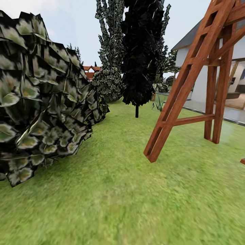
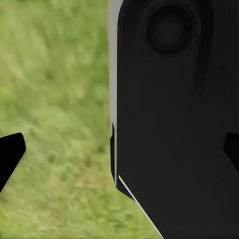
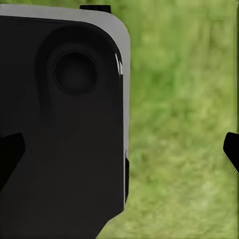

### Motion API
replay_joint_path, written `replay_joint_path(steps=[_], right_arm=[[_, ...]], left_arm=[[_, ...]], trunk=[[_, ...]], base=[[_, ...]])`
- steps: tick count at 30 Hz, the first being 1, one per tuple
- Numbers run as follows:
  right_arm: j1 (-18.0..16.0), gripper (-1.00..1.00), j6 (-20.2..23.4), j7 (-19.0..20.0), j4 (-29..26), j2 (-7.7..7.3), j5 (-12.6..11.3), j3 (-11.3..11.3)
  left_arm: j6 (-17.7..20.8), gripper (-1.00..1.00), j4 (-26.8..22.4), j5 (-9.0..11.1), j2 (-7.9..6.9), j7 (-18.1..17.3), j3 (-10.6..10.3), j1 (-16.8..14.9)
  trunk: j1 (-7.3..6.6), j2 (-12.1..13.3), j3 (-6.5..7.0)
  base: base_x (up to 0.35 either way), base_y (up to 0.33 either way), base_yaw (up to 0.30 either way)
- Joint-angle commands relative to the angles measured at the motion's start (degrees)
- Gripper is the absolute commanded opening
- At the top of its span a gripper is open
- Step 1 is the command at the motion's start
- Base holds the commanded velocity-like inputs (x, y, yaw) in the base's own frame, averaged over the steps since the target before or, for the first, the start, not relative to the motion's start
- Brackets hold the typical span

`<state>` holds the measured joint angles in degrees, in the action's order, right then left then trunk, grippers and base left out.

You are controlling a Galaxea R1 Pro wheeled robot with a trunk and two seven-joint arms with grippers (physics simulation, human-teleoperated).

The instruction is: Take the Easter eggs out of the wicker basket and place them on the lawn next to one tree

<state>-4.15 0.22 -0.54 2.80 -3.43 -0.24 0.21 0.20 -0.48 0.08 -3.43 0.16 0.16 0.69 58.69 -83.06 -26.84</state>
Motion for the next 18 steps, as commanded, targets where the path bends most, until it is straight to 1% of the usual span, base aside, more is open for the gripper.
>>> replay_joint_path(steps=[1, 4, 8, 13, 18], right_arm=[[-0.1, 1.00, 0.0, -0.1, 0.1, 0.00, 0.0, 0.0], [-0.1, 1.00, 0.0, -0.1, 0.1, 0.03, 0.0, 0.1], [-0.1, 1.00, 0.0, -0.1, 0.1, 0.07, 0.0, 0.0], [-0.1, 1.00, 0.0, -0.2, 0.1, 0.04, 0.0, 0.0], [-0.1, 1.00, 0.0, -0.2, 0.1, 0.02, 0.0, 0.0]], left_arm=[[0.0, 1.00, -0.1, 0.0, 0.00, 0.0, 0.0, 0.0], [0.0, 1.00, -0.1, 0.0, 0.00, 0.0, 0.0, 0.0], [0.0, 1.00, -0.1, 0.0, 0.00, 0.0, 0.0, 0.0], [0.0, 1.00, -0.1, 0.0, 0.00, 0.0, 0.0, 0.0], [0.0, 1.00, -0.1, 0.0, 0.00, 0.0, 0.0, 0.0]], trunk=[[0.03, 0.0, -0.04], [0.03, 0.0, -0.04], [0.03, 0.0, -0.04], [0.03, 0.0, -0.04], [0.03, 0.0, -0.04]], base=[[0.333, 0.000, 0.000], [0.333, 0.000, 0.093], [0.333, 0.000, 0.186], [0.333, 0.000, 0.054], [0.333, 0.000, 0.174]])
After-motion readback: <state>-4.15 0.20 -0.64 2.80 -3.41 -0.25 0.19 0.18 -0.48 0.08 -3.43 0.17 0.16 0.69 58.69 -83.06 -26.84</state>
